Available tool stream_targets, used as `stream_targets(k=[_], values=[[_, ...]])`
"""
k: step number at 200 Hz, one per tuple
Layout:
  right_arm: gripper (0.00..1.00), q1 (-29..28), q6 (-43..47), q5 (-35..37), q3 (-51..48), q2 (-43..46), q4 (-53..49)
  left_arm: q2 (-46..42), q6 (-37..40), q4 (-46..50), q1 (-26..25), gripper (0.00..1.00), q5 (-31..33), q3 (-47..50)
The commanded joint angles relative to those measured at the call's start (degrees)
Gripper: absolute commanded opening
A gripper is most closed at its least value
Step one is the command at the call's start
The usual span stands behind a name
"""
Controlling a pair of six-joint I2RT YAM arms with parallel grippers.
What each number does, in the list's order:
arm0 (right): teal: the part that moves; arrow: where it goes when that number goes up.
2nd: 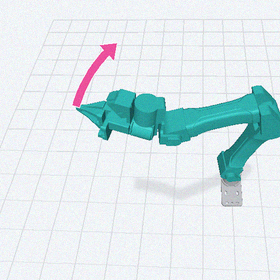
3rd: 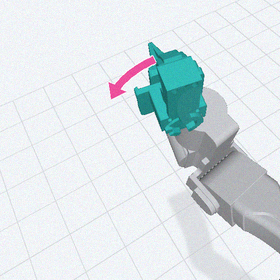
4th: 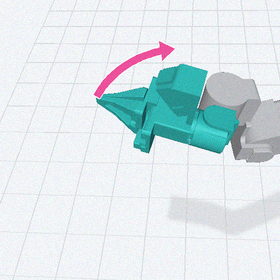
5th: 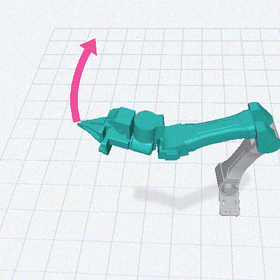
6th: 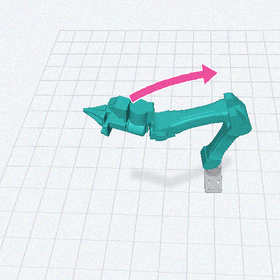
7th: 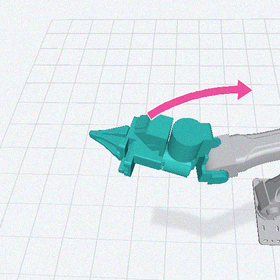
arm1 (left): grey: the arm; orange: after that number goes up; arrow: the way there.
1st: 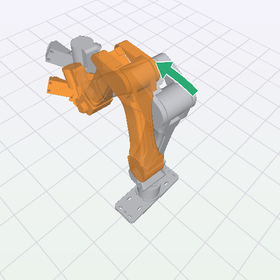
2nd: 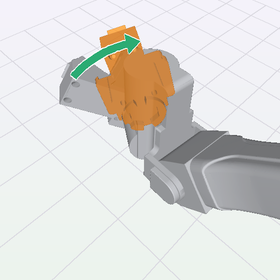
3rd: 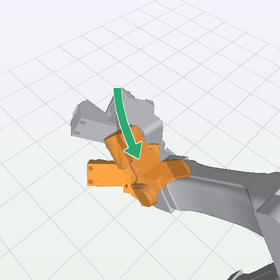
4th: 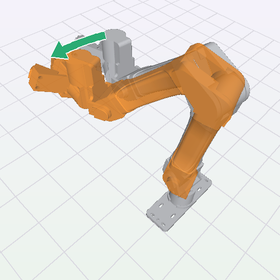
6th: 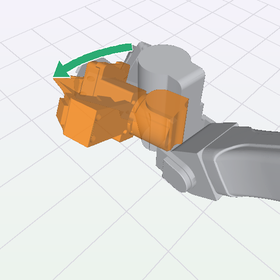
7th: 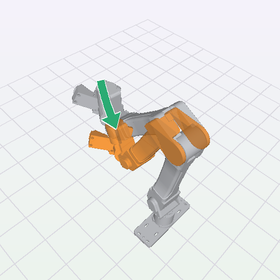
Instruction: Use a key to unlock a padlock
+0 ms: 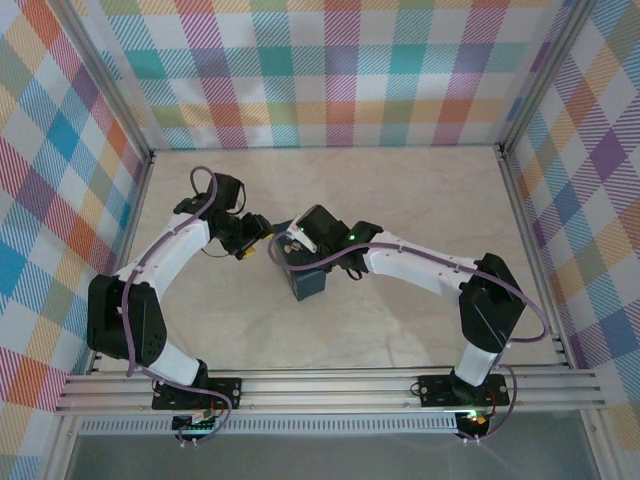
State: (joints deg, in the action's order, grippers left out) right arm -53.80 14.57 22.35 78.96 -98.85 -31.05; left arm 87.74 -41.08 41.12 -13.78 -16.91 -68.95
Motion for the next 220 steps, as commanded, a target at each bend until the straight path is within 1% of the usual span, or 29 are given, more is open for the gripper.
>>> stream_targets(k=[1, 17, 39, 55, 74, 103, 133, 153, 167, 192, 204, 220], values=[[0.27, -1.2, 5.6, 4.7, -1.7, -0.8, 1.2, 2.1, -1.8, -2.7, 0.8, 0.58, -1.5, -1.5], [0.28, -1.6, 5.0, 4.3, -2.3, -1.0, 1.7, 3.4, -2.9, -4.4, 0.7, 0.58, -2.3, -1.4], [0.30, -1.8, 3.5, 2.5, -3.9, 0.4, 3.4, 4.0, -3.5, -5.5, 0.8, 0.58, -1.4, -1.2], [0.34, -1.8, 2.9, 0.6, -4.9, 1.8, 4.4, 3.3, -4.1, -6.2, 0.8, 0.58, -0.2, -1.1], [0.40, -1.6, 1.7, -3.6, -4.8, 3.9, 4.3, 2.8, -4.1, -5.7, 0.8, 0.58, 0.8, -2.6], [0.43, -0.8, -0.6, -10.3, -3.1, 5.6, 3.3, 3.0, -3.9, -5.6, 0.8, 0.59, 0.6, -4.9], [0.45, 0.7, -3.5, -15.9, -2.7, 6.6, 3.4, 3.9, -4.9, -7.7, 0.8, 0.59, -0.8, -4.6], [0.46, 3.4, -8.3, -19.5, -3.1, 8.4, 3.9, 5.2, -4.8, -9.1, 0.4, 0.59, -2.0, -4.1], [0.47, 6.2, -14.9, -22.8, -3.9, 10.0, 5.0, 5.4, -3.9, -9.9, 0.1, 0.59, -2.0, -3.6], [0.53, 12.8, -24.6, -31.4, -5.8, 11.4, 7.2, 6.0, -2.0, -9.3, -0.5, 0.59, -1.6, -3.7], [0.55, 15.4, -27.6, -35.1, -6.8, 11.0, 8.2, 5.9, -1.7, -9.3, -0.6, 0.59, -1.2, -3.3], [0.57, 17.3, -29.1, -39.8, -7.7, 9.9, 9.7, 5.8, -1.4, -9.6, -0.6, 0.59, -1.0, -2.8]])
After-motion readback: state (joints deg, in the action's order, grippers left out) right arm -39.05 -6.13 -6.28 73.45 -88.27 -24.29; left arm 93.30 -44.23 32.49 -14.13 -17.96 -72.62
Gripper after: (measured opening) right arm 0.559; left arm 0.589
